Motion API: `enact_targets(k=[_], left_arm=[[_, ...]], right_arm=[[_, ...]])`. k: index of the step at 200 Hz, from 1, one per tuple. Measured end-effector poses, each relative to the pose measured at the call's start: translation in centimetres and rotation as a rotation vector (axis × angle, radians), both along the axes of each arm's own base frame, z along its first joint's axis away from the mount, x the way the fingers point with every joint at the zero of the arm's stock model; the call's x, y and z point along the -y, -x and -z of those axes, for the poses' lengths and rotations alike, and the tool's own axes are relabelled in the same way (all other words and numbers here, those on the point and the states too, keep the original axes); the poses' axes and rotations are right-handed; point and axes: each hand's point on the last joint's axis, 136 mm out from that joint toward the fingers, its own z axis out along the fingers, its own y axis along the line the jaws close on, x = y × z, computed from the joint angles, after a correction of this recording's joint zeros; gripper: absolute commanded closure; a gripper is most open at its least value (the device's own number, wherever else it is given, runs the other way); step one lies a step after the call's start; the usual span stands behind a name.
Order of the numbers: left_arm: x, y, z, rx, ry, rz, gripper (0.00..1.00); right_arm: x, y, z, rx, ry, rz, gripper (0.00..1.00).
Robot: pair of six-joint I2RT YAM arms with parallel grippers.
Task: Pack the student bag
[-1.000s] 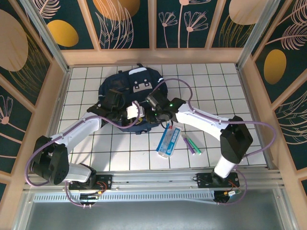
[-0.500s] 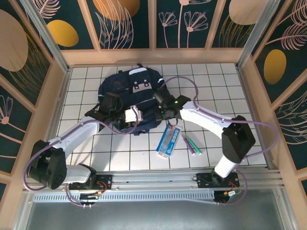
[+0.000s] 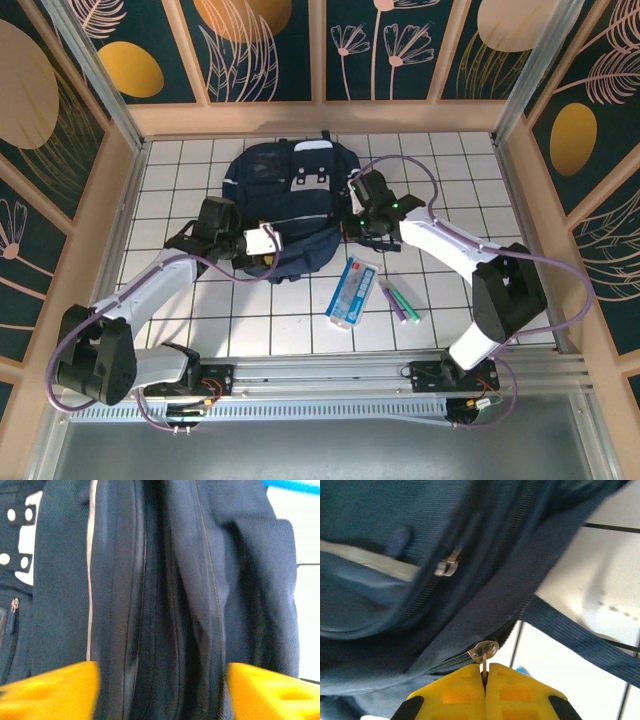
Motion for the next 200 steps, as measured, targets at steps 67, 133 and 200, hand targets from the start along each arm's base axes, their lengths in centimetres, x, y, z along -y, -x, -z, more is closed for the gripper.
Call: enact_targets(k=[67,133,200], left_arm=[[5.8,0.6,-2.4,-0.111,0.178,0.002,0.29],[5.2,-0.9,-0.2,-0.079,0.061,-0.064,1.0],[5.1,0.4,0.1,-0.012,0.005,0.076,1.0]], right_arm=[[-7.3,4.0,-2.8,-0.009,-0.231,-0.262,1.0],[-5.8,3.1,-1.5,-0.02,-0.218,-0.223,1.0],[-0.4,-4.5,4.9,-0.053,-0.099,0.0,1.0]])
